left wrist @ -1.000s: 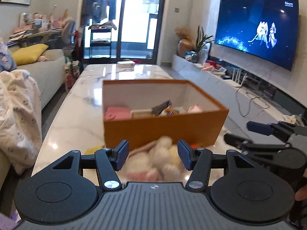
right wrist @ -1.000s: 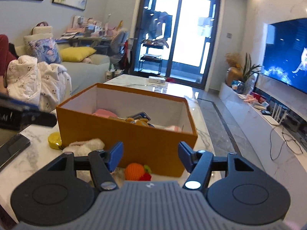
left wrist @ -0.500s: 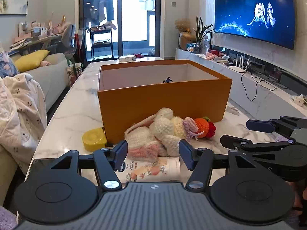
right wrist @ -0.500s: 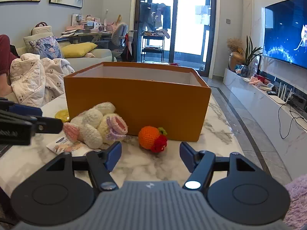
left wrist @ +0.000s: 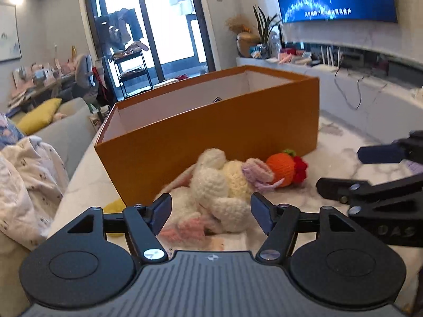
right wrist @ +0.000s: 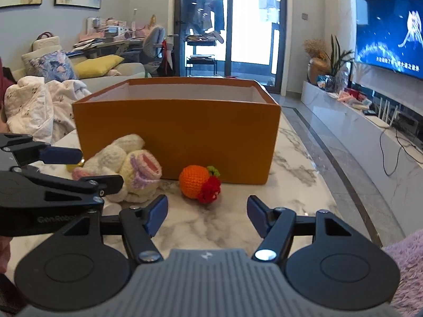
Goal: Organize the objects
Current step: 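Grasp the cream crochet bunny with the left tool while the right grasps the orange crochet fruit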
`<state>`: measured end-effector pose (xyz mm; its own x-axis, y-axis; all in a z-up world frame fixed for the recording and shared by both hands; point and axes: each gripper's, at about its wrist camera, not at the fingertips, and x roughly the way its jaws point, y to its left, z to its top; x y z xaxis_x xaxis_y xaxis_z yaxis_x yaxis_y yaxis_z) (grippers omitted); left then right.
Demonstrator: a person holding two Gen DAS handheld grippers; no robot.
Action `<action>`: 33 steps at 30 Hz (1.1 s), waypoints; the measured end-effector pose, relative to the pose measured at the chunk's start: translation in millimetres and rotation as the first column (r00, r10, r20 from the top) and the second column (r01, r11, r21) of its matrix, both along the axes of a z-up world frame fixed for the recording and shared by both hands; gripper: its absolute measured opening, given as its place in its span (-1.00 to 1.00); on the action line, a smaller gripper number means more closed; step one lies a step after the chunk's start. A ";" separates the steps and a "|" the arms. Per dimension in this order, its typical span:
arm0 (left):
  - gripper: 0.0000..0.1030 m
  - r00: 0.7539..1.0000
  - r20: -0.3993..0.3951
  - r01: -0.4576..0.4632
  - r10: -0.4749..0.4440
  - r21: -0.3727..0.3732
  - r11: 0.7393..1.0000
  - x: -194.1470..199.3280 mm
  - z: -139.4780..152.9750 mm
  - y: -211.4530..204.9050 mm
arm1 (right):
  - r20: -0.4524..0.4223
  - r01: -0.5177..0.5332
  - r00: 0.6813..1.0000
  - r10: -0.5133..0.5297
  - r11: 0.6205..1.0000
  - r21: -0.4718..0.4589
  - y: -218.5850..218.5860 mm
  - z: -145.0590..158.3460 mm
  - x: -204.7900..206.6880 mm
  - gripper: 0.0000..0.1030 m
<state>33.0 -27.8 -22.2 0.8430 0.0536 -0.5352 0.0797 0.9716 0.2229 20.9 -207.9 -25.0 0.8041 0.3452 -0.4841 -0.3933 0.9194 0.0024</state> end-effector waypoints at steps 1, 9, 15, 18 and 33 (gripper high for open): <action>0.50 1.000 -0.004 0.010 -0.010 0.009 1.000 2.3 -1.6 -0.9 | -0.005 0.001 1.000 -0.001 1.000 0.009 -0.4 -0.5 2.0 0.32; 0.56 0.994 -0.038 0.108 -0.103 0.200 0.974 15.5 -22.6 -19.4 | -0.061 0.059 0.997 -0.054 0.995 0.079 -8.7 -5.3 22.5 0.35; 0.58 0.989 -0.056 0.147 -0.136 0.379 0.914 24.1 -42.2 -37.2 | -0.125 0.071 0.990 -0.059 0.993 0.095 -7.9 -11.9 34.6 0.35; 0.61 0.988 -0.044 0.150 -0.145 0.427 0.892 26.9 -51.5 -41.3 | -0.119 0.054 0.992 -0.043 0.994 0.097 -3.8 -13.8 37.9 0.36; 0.36 0.994 0.019 0.108 -0.111 0.128 0.986 26.9 -12.5 -5.3 | -0.137 0.007 0.991 0.004 0.997 0.082 8.6 -17.3 60.7 0.19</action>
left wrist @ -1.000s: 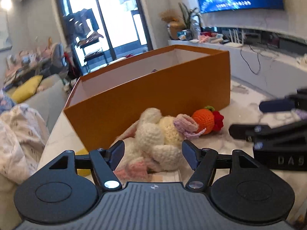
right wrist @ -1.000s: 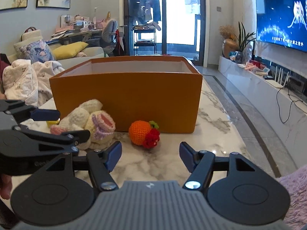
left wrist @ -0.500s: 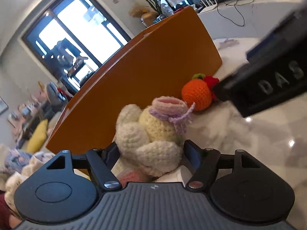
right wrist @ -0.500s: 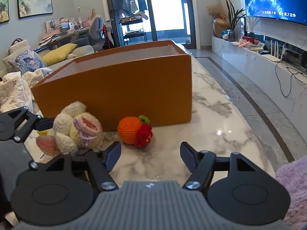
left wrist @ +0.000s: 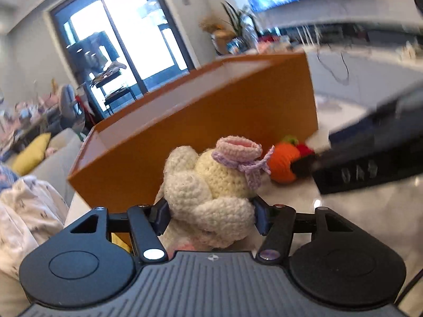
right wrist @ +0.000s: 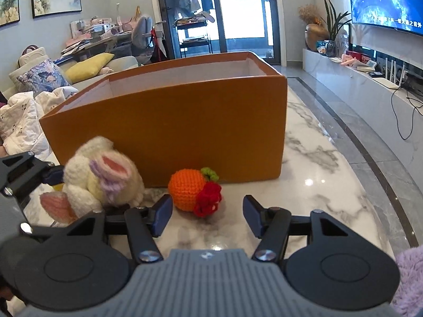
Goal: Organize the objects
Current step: 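Grasp the cream crochet bunny with the left tool while the right grasps the orange crochet fruit, then carry the crochet bunny and orange fruit over the orange box with both tools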
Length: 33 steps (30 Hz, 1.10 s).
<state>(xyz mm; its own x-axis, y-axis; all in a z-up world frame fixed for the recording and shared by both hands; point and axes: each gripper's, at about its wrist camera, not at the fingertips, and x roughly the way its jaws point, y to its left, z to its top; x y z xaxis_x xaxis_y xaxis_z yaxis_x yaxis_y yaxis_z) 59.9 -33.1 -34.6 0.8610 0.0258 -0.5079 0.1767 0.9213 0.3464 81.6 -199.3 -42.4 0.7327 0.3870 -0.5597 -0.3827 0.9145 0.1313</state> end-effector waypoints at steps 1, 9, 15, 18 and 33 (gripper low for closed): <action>0.36 1.000 0.012 -0.005 0.005 -0.014 1.000 -1.4 5.4 3.4 | 0.002 -0.006 1.000 0.006 1.000 0.000 1.3 0.5 1.4 0.19; 0.35 0.997 0.058 -0.050 0.056 -0.109 0.993 -12.3 29.7 28.5 | 0.039 -0.051 0.998 0.053 0.997 -0.059 22.6 1.6 19.6 0.17; 0.36 0.997 0.063 -0.033 0.043 -0.153 0.988 -12.5 34.3 33.8 | 0.018 -0.058 0.998 0.060 0.992 -0.112 32.9 -7.8 25.9 0.12; 0.36 0.997 0.063 -0.031 0.041 -0.151 0.988 -12.2 33.5 33.0 | 0.003 -0.062 0.998 0.063 0.989 -0.136 35.1 -13.5 27.4 0.04; 0.36 0.990 0.142 0.025 0.006 -0.221 0.975 -49.3 68.8 28.0 | 0.119 -0.044 0.992 0.052 0.997 -0.071 13.2 17.0 -11.7 0.02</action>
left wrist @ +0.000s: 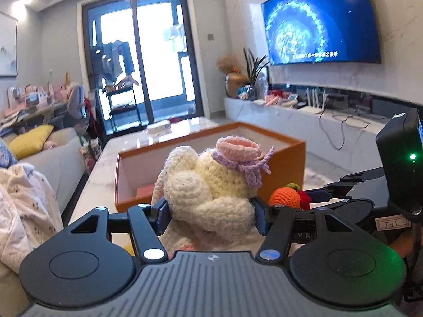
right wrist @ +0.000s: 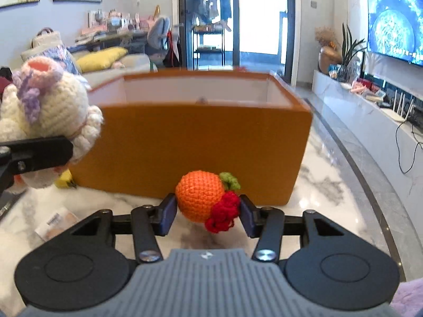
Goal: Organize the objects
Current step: 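Carry the crochet bunny and orange fruit over the orange box with both tools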
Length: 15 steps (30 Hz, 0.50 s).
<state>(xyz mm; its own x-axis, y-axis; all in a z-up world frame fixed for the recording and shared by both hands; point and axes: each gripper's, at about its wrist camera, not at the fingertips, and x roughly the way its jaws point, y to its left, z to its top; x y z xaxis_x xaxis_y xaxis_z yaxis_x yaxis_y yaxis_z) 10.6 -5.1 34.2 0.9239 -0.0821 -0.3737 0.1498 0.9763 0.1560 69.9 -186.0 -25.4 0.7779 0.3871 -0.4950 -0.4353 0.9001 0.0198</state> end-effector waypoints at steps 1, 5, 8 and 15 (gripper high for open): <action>0.36 1.000 0.010 0.009 -0.009 0.002 1.000 -1.3 4.5 -1.6 | 0.015 -0.002 1.000 0.002 1.000 0.008 -3.3 5.6 -3.4 0.02; 0.36 0.997 0.036 0.065 -0.066 0.021 0.998 1.2 25.2 -8.4 | 0.045 -0.021 0.999 0.020 1.000 0.015 -14.6 31.8 -4.5 0.02; 0.36 0.993 0.032 0.109 -0.110 0.032 0.994 13.4 41.1 -10.2 | 0.076 -0.032 0.997 0.032 0.999 -0.001 -22.9 53.2 3.2 0.02; 0.36 0.986 0.045 0.156 -0.158 0.044 0.987 56.0 80.2 -6.6 | 0.123 -0.022 0.992 0.022 1.000 0.000 -38.2 96.8 41.5 0.02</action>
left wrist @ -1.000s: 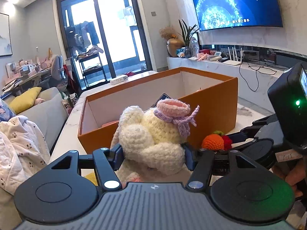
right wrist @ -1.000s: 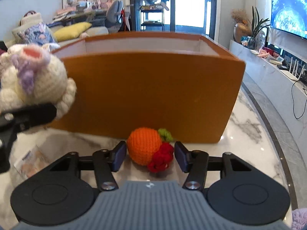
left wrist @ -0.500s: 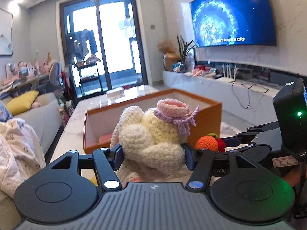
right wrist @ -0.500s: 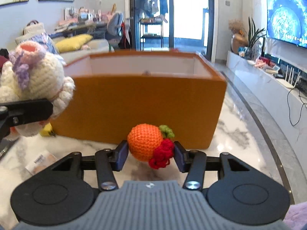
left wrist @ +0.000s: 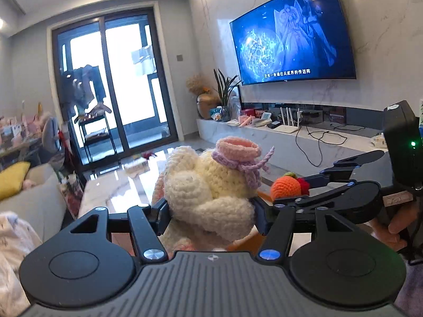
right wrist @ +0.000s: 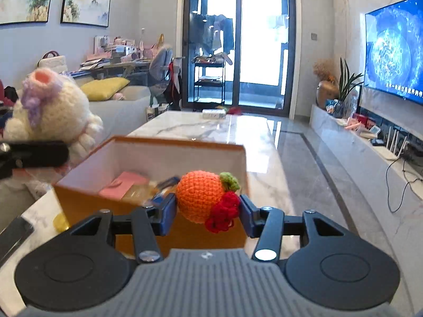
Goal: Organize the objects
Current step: 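Carry the crochet bunny and orange fruit over the orange box with both tools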
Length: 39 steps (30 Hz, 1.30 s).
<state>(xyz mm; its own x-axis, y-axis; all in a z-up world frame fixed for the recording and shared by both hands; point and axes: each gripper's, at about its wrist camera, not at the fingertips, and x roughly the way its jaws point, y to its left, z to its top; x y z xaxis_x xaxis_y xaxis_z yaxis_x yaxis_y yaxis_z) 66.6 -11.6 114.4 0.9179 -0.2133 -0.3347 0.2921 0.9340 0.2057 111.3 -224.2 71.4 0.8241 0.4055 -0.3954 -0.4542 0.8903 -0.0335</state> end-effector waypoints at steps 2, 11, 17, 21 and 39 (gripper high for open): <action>0.36 1.000 -0.005 0.004 -0.004 0.021 1.000 18.7 6.0 0.0 | 0.013 -0.007 1.000 0.007 1.000 -0.005 0.3 8.1 14.4 0.02; 0.36 0.989 -0.133 0.090 -0.071 0.140 0.986 115.5 -12.3 -11.3 | -0.046 -0.095 0.995 0.093 0.995 -0.041 8.8 15.7 80.8 0.02; 0.36 0.965 -0.244 0.147 -0.092 0.219 0.965 178.2 -56.8 -30.7 | -0.049 -0.031 0.998 0.031 0.999 -0.004 4.1 17.8 123.3 0.02; 0.36 0.954 -0.289 0.174 -0.084 0.302 0.937 199.5 -91.3 -40.4 | -0.090 0.024 0.996 -0.019 0.998 0.057 4.7 7.1 151.6 0.02; 0.46 0.902 -0.409 0.253 -0.138 0.242 0.937 234.6 -134.9 -49.4 | -0.150 0.049 0.988 -0.027 0.989 0.140 2.2 -27.8 177.3 0.02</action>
<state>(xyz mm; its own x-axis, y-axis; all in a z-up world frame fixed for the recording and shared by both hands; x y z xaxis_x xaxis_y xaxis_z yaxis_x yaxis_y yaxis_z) 301.2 -61.1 -20.5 0.6573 -0.2186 -0.7213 0.5714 0.7686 0.2878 288.7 -222.0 43.6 0.7768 0.4364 -0.4540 -0.4104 0.8976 0.1606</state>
